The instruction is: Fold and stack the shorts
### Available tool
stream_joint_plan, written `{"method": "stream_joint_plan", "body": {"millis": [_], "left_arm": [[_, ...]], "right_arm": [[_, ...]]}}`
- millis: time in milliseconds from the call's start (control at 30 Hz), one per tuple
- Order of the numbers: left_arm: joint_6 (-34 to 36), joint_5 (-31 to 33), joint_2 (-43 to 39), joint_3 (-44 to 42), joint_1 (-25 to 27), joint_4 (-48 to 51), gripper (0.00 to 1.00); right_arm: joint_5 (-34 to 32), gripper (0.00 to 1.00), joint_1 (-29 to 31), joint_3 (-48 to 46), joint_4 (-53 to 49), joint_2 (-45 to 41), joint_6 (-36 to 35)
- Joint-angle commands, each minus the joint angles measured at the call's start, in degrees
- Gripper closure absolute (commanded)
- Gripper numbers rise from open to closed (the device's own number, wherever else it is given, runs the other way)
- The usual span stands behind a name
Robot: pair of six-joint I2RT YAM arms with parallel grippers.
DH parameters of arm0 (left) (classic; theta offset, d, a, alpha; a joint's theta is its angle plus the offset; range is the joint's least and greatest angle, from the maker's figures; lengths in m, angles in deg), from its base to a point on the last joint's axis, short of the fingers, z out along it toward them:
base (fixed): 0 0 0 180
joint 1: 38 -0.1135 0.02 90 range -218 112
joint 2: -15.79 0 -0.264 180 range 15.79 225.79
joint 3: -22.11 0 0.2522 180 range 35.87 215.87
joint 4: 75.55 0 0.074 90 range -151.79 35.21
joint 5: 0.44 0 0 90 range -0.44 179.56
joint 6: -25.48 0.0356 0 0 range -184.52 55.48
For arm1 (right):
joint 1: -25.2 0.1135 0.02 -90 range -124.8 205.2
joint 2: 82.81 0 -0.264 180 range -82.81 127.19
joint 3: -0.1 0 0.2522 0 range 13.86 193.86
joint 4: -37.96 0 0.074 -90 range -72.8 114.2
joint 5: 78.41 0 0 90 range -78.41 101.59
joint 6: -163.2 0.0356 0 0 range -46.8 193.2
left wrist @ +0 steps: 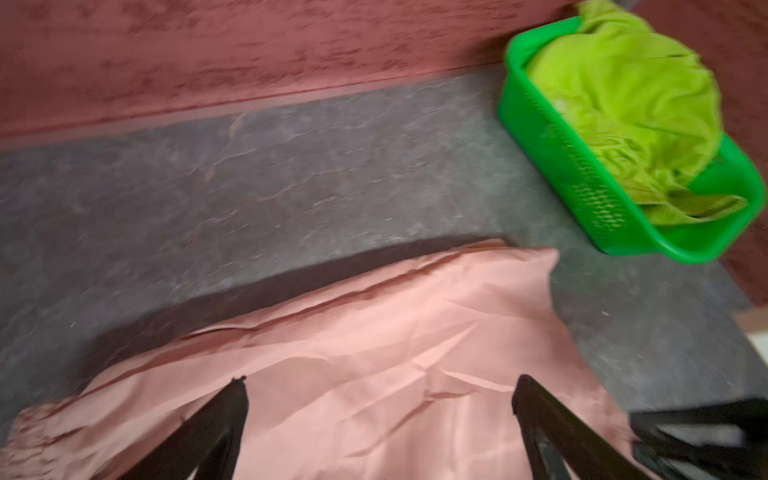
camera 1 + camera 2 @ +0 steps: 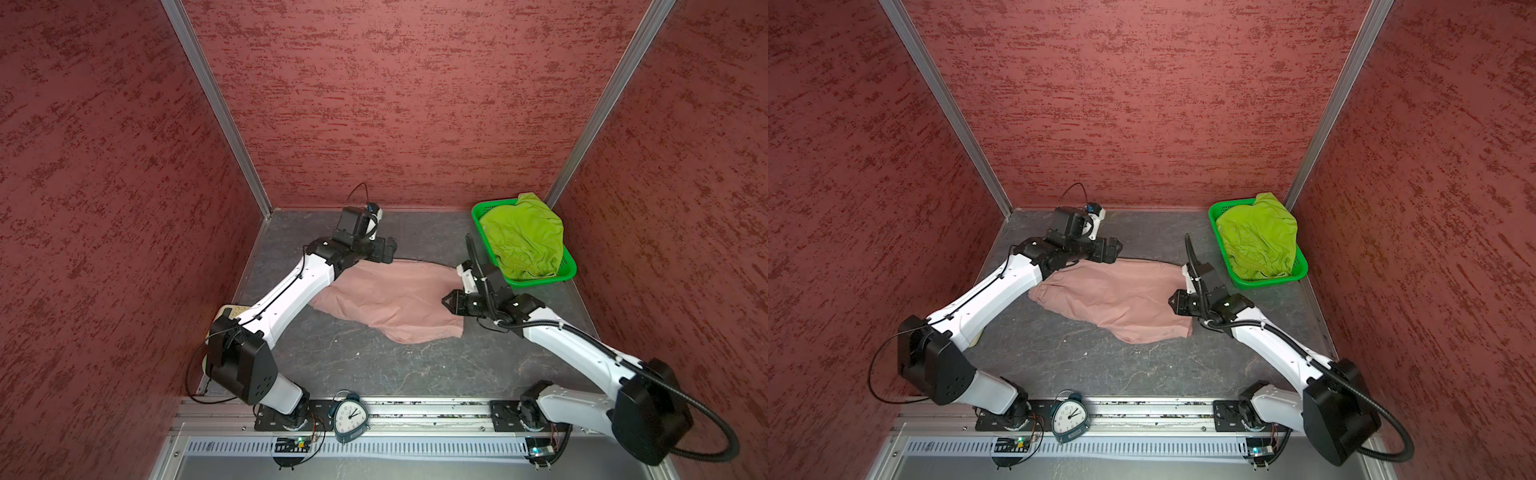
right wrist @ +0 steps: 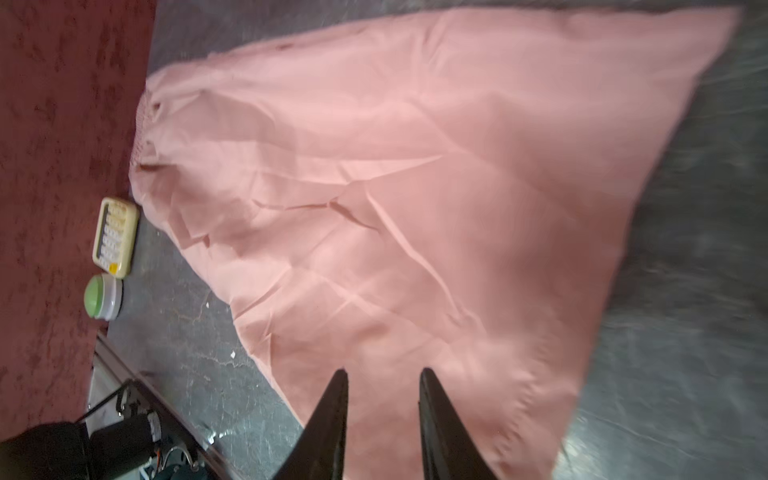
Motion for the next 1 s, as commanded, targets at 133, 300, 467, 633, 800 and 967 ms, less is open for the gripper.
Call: {"method": "stream_joint_plan", "body": {"millis": [133, 300, 467, 633, 800, 967], "left_arm": [[-2.1, -1.8, 10.3, -5.2, -9.1, -1.5, 0.01], [-4.4, -0.8, 12.7, -7.9, -12.6, -3.4, 0.01], [-5.2, -1.2, 15.8, -9.1, -13.9, -3.7, 0.01], [-3.6, -3.5, 14.2, -7.3, -15.8, -3.5, 0.01], [-3.4, -9.1, 6.4, -4.2, -18.1, -2.8, 0.01], [-4.1, -6.9, 1.5, -3.3, -20.0, 1.1, 0.01]], "right_arm": [[-1.1, 0.72, 2.1, -7.7, 6.2, 6.9, 6.4], [-2.6, 0.73, 2.1, -15.5, 7.5, 6.4, 11.9], [-4.5, 0.7, 1.4, -18.7, 8.6, 4.7, 14.9], [-7.0, 0.61, 1.1, -11.6, 2.9, 3.3, 8.7], [-10.4, 0.52, 6.2, -1.1, -3.2, 3.8, -1.1], [-8.1, 0.51, 12.1, 5.4, -1.4, 9.7, -4.1]]}}
